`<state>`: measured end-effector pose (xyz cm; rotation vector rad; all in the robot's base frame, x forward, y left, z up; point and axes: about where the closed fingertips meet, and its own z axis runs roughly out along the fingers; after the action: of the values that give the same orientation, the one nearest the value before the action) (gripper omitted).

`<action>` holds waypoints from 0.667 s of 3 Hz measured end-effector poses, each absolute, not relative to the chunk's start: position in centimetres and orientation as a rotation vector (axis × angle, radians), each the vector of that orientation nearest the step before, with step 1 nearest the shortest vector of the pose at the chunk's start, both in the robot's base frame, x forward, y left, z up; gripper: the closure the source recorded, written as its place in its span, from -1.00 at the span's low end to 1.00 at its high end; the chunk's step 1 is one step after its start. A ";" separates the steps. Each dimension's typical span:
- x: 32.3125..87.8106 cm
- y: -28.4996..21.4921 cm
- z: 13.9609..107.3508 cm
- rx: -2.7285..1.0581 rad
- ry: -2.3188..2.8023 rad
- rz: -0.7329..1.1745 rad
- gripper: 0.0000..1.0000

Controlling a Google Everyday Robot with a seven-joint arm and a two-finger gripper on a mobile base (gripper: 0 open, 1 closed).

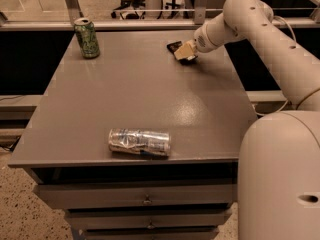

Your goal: Move rxbar chocolate near redbull can

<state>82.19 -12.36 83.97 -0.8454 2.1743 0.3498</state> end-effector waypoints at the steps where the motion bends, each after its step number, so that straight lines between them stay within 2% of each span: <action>1: 82.2 -12.4 84.0 -0.846 2.174 0.350 1.00; 2: 82.2 -12.3 83.9 -0.847 2.175 0.351 0.96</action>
Offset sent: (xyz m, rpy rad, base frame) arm -0.2298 -0.0454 0.2066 -0.4651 -0.3503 0.5056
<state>82.20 -12.27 83.87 -0.8471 2.1751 0.3511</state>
